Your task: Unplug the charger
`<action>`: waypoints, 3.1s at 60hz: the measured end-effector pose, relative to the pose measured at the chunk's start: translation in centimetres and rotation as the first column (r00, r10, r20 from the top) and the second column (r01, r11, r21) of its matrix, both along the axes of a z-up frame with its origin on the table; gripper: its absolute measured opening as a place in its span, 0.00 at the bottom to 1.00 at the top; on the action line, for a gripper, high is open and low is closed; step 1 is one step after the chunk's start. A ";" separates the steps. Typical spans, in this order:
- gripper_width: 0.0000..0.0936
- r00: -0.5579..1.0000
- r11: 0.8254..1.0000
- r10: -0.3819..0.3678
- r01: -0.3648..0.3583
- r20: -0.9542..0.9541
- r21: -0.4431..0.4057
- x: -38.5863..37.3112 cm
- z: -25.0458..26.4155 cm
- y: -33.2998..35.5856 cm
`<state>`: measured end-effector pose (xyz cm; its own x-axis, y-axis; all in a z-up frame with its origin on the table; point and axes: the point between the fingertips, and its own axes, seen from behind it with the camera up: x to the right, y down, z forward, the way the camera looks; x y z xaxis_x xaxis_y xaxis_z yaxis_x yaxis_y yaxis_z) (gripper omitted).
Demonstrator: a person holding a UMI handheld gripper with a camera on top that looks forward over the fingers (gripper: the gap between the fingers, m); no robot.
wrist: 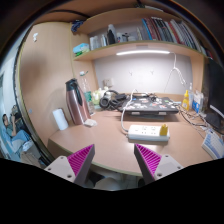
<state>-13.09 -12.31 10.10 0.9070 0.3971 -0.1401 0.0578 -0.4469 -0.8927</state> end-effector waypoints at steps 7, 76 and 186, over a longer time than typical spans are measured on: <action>0.94 0.999 1.000 -0.026 0.026 0.018 0.016 1.1 -0.3 1.8; 0.20 0.945 0.949 -0.316 0.315 0.079 0.030 14.1 -7.3 19.6; 0.94 0.938 0.957 -0.289 0.282 0.192 0.061 24.1 -1.6 10.7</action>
<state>11.06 -1.62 8.50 0.9910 0.1188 0.0611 0.1078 -0.4417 -0.8906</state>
